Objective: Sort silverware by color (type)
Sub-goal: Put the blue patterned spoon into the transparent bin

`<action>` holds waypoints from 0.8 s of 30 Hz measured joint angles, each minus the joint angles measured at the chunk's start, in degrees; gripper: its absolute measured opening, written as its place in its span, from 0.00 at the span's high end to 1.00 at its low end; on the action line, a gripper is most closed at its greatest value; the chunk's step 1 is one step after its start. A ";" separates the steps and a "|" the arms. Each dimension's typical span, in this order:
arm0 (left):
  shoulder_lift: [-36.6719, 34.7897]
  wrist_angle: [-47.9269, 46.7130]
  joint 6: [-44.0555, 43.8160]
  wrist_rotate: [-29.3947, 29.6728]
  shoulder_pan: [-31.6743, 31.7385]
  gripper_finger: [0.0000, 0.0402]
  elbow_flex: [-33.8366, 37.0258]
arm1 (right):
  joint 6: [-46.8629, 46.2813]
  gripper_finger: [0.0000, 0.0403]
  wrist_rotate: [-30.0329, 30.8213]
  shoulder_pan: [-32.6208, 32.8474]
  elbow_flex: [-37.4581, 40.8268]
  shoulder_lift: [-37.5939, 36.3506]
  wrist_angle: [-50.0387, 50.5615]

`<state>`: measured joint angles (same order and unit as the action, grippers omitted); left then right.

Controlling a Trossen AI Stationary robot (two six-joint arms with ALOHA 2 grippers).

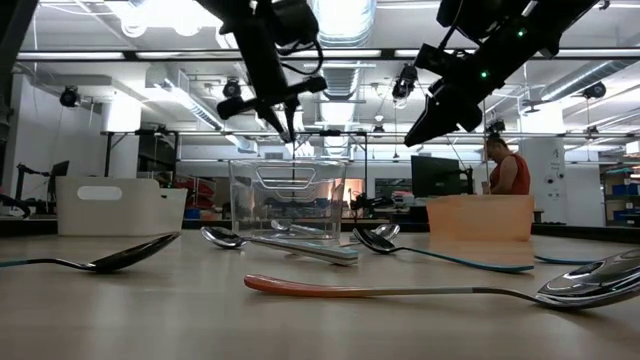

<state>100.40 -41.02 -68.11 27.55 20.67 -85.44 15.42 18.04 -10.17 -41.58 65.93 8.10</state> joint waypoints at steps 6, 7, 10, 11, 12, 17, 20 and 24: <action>3.68 -0.96 -3.27 0.51 -0.15 0.97 -1.23 | 0.00 0.68 0.00 0.00 0.00 0.00 0.14; 4.00 -1.25 -3.84 0.92 -0.15 0.97 -1.22 | 0.01 0.68 -0.01 0.00 0.01 0.00 0.21; 4.86 -2.48 -7.36 2.65 -0.51 0.97 -1.22 | 0.02 0.68 -0.02 -0.11 0.02 0.00 0.20; 5.17 -2.33 -8.00 3.02 -0.68 0.97 -1.22 | 0.04 0.68 0.00 -0.15 0.02 0.00 0.20; 5.44 -2.22 -8.23 3.00 -0.85 0.97 -1.21 | 0.04 0.68 -0.03 -0.35 0.02 0.00 0.18; 6.07 -2.21 -10.74 3.49 -1.18 0.97 -1.19 | -0.65 0.68 0.00 -1.52 0.02 0.01 0.20; 6.59 -2.23 -11.85 4.45 -1.51 0.97 -1.19 | -1.33 0.68 -0.04 -2.13 0.02 0.12 0.20; 7.08 -2.00 -12.57 6.03 -2.04 0.96 -1.19 | -1.99 0.68 -0.15 -2.63 0.02 0.13 0.22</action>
<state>107.48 -43.02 -80.67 33.58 18.63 -86.63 13.43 17.89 -12.80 -41.56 66.06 8.32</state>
